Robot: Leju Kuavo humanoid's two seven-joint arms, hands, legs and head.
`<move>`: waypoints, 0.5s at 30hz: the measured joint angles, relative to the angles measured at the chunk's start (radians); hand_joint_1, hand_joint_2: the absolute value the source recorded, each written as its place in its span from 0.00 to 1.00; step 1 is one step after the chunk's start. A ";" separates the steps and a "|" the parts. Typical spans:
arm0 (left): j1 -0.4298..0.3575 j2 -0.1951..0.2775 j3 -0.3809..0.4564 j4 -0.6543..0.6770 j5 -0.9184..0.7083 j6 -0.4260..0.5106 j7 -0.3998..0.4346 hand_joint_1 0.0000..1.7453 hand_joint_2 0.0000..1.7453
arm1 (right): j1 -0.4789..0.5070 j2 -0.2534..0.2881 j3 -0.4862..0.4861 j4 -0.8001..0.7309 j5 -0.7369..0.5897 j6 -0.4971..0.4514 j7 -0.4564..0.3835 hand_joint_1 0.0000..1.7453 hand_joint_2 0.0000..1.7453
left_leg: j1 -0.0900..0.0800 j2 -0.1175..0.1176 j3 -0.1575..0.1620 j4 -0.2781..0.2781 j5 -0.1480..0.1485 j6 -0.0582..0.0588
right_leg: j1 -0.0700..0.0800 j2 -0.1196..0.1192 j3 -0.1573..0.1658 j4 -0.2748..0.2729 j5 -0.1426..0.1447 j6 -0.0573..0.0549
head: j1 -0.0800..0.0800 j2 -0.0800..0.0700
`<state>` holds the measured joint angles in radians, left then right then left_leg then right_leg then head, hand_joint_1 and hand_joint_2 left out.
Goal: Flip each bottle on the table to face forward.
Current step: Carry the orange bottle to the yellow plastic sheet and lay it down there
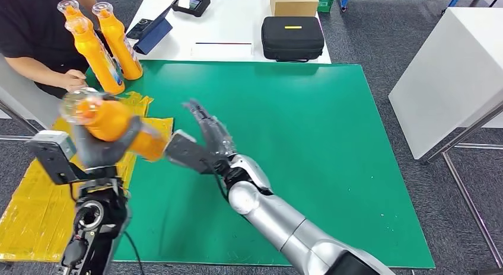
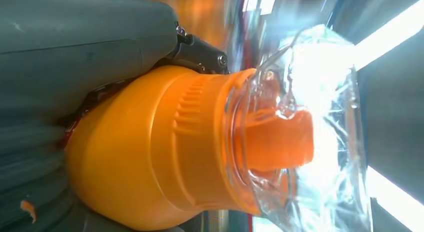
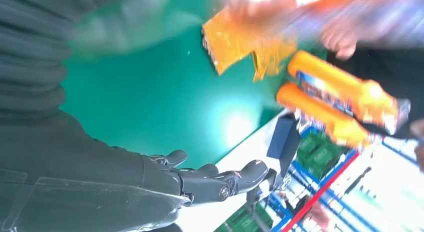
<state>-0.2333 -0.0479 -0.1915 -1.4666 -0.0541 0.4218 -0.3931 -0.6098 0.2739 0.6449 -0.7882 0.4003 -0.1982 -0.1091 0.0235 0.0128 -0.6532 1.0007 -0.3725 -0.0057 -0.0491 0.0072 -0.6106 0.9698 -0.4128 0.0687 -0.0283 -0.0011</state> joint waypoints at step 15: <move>-0.064 0.074 0.271 0.357 -0.983 0.263 0.006 1.00 1.00 | 0.092 -0.069 -0.047 -0.206 -0.031 0.060 -0.009 0.00 0.00 | 0.000 0.000 0.000 0.000 0.000 0.000 | 0.000 0.000 0.000 0.000 0.000 0.000 | 0.000 0.000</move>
<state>-0.2976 0.0257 0.0792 -1.1097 -1.0368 0.6851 -0.3870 -0.5182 0.2052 0.5979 -0.9940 0.3691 -0.1384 -0.1180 0.0233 0.0127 -0.6537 1.0007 -0.3725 -0.0057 -0.0494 0.0072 -0.6110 0.9698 -0.4129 0.0686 -0.0281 -0.0011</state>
